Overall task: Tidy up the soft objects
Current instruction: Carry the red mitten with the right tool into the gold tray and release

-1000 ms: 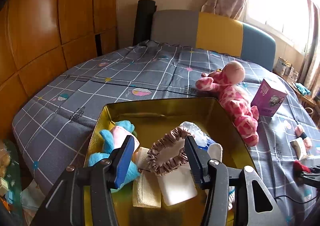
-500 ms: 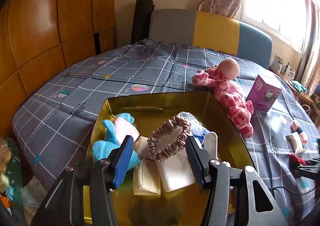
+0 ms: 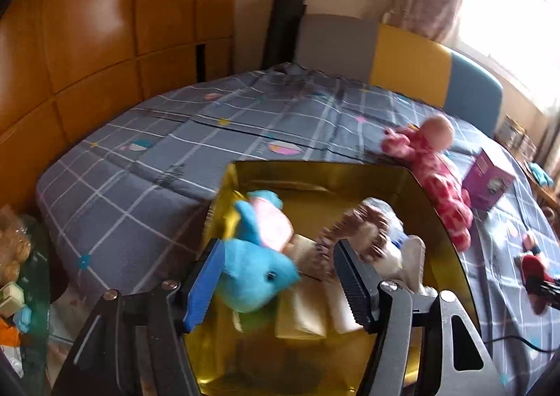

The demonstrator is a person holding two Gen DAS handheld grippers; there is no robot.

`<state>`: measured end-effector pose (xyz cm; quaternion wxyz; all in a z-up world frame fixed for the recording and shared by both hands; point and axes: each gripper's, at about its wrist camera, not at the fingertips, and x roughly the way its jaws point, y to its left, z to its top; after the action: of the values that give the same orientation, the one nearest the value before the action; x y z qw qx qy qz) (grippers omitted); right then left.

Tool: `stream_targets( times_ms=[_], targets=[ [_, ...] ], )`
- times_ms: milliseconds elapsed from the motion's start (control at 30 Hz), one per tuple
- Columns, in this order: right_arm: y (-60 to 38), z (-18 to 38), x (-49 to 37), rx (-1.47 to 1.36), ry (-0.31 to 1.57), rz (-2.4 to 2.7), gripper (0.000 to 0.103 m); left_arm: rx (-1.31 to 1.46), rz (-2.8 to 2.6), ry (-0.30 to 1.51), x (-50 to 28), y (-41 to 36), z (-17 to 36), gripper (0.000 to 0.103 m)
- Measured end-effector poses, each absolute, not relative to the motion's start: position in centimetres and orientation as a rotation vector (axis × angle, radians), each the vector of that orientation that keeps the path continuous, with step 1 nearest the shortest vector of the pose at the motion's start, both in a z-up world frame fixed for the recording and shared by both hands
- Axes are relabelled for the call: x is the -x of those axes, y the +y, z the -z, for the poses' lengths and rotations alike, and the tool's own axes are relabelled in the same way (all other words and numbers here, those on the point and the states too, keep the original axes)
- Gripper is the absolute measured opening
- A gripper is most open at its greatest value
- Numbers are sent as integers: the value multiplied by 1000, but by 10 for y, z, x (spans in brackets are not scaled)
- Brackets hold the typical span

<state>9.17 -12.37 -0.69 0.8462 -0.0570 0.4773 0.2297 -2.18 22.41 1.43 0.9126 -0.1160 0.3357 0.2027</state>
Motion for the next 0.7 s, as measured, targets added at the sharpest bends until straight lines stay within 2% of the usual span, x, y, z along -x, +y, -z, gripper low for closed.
stream_targets(
  times_ms=[233, 333, 533, 700],
  targets=[
    [3, -9, -67, 119, 987, -834, 26, 272, -475, 677, 35, 250, -16, 73],
    [52, 6, -61, 173, 1020, -908, 27, 285, -484, 682, 39, 255, -14, 81],
    [100, 42, -53, 290, 1088, -905, 31, 288, -467, 685, 40, 253, -12, 83],
    [104, 49, -45, 349, 1082, -906, 42, 277, -447, 693, 38, 246, -10, 85]
  ],
)
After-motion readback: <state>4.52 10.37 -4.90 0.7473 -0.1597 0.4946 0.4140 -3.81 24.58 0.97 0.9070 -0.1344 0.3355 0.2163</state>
